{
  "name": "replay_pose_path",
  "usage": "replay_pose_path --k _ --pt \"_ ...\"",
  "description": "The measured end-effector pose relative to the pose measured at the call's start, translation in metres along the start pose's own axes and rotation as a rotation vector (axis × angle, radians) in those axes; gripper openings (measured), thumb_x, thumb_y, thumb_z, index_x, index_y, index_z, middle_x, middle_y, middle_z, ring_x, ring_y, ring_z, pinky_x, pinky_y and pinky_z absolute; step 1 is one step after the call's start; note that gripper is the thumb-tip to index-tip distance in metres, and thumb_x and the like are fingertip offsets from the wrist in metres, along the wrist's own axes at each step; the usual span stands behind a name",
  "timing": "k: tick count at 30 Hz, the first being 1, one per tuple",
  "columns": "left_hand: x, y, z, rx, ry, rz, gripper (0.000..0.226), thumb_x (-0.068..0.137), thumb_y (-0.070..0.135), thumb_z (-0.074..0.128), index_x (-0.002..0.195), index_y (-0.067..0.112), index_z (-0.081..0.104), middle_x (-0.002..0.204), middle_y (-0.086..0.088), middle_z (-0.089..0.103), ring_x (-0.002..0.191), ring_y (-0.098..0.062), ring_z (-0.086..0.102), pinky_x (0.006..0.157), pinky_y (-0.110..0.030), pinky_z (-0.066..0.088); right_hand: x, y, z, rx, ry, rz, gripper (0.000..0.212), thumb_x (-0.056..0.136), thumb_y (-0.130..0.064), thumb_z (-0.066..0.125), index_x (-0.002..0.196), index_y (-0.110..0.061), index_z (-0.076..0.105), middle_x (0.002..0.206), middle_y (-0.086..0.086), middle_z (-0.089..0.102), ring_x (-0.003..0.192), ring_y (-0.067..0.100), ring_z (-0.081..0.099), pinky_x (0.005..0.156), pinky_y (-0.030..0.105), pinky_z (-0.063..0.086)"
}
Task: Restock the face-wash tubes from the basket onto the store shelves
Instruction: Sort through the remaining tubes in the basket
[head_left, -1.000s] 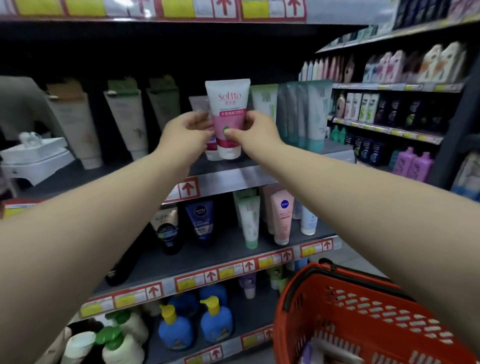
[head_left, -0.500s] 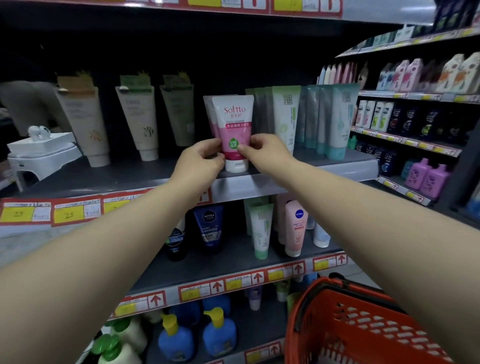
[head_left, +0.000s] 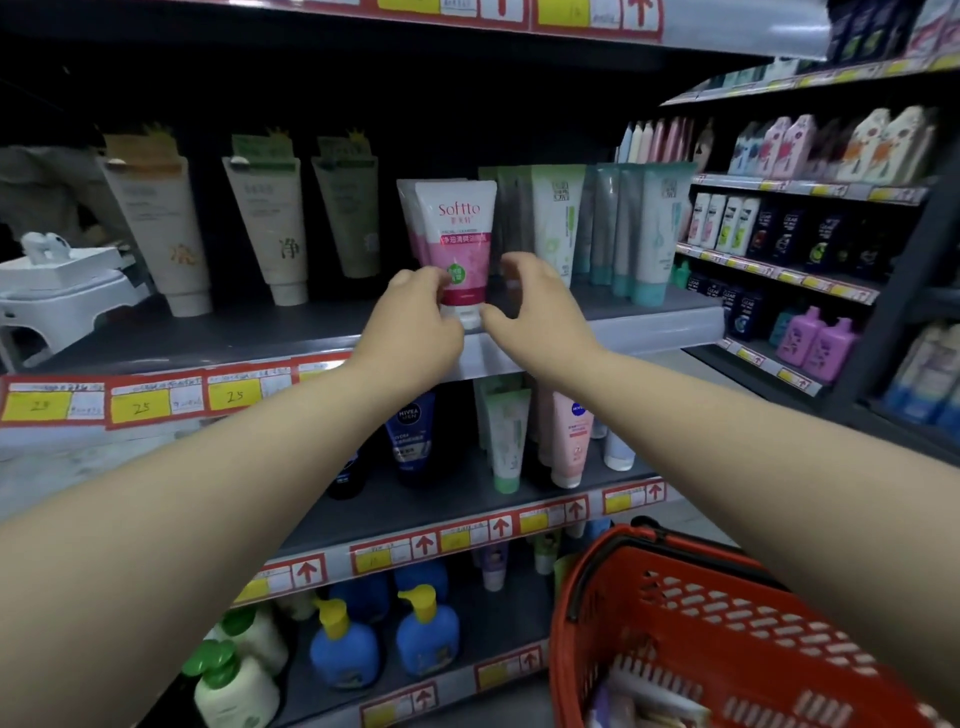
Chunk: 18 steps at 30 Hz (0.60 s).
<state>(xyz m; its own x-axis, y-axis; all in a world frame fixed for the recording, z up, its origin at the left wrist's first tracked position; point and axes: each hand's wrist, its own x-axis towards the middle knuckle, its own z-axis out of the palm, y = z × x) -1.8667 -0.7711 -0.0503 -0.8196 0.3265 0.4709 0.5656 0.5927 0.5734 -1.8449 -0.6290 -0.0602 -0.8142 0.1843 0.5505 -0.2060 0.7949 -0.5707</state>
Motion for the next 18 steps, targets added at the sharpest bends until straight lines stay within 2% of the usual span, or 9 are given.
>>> replay_pose_path --k 3,6,8,10,13,15,18 --pt "-0.010 0.012 -0.001 0.125 -0.052 0.114 0.043 0.085 0.008 0.048 0.129 0.009 0.050 0.125 -0.012 0.049 0.111 -0.027 0.053 0.092 -0.029 0.040 -0.022 0.008 -0.012 -0.165 -0.083 -0.083 0.060 0.087 -0.023 0.055 0.143 -0.011 0.033 0.142 0.010 0.040 0.131 0.023 0.040 0.106 0.032 0.034" --pt "-0.021 0.022 0.013 0.247 -0.140 0.180 0.048 0.086 0.011 0.048 0.135 0.010 0.045 0.134 -0.014 0.048 0.122 -0.031 0.048 0.099 -0.035 0.040 -0.047 0.026 -0.025 -0.346 -0.187 -0.126 0.062 0.086 -0.023 0.055 0.143 -0.009 0.033 0.142 0.012 0.040 0.131 0.028 0.036 0.106 0.039 0.034" --pt "-0.031 0.028 0.033 0.285 -0.217 0.199 0.049 0.087 0.012 0.047 0.136 0.010 0.043 0.138 -0.014 0.048 0.125 -0.030 0.047 0.101 -0.037 0.040 -0.066 0.042 -0.031 -0.420 -0.247 -0.086 0.064 0.084 -0.028 0.053 0.143 -0.010 0.034 0.140 0.013 0.041 0.129 0.030 0.037 0.104 0.042 0.037" --pt "-0.044 0.030 0.060 0.288 -0.311 0.228 0.044 0.086 0.012 0.047 0.129 0.008 0.048 0.131 -0.016 0.052 0.120 -0.032 0.050 0.097 -0.040 0.043 -0.087 0.061 -0.035 -0.476 -0.303 -0.063 0.068 0.079 -0.034 0.050 0.141 -0.009 0.036 0.134 0.016 0.044 0.124 0.033 0.040 0.103 0.043 0.037" --pt "-0.066 0.026 0.114 0.304 -0.443 0.299 0.039 0.082 0.019 0.049 0.120 0.010 0.053 0.117 -0.018 0.056 0.109 -0.036 0.055 0.089 -0.044 0.047 -0.125 0.096 -0.036 -0.507 -0.369 0.008 0.065 0.081 -0.029 0.054 0.139 -0.006 0.038 0.130 0.018 0.046 0.121 0.035 0.042 0.103 0.040 0.035" --pt "-0.084 0.021 0.155 0.300 -0.531 0.307 0.039 0.083 0.025 0.052 0.120 0.011 0.052 0.118 -0.016 0.057 0.110 -0.036 0.055 0.089 -0.044 0.047 -0.153 0.123 -0.033 -0.521 -0.400 0.066 0.062 0.080 -0.031 0.053 0.137 -0.008 0.041 0.127 0.018 0.049 0.119 0.035 0.044 0.102 0.041 0.037" --pt "-0.111 0.017 0.210 0.315 -0.653 0.294 0.035 0.083 0.022 0.053 0.116 0.010 0.052 0.118 -0.015 0.056 0.110 -0.034 0.055 0.090 -0.042 0.047 -0.196 0.168 -0.026 -0.534 -0.457 0.145 0.064 0.080 -0.028 0.059 0.138 -0.008 0.040 0.129 0.018 0.049 0.120 0.036 0.045 0.103 0.039 0.036"
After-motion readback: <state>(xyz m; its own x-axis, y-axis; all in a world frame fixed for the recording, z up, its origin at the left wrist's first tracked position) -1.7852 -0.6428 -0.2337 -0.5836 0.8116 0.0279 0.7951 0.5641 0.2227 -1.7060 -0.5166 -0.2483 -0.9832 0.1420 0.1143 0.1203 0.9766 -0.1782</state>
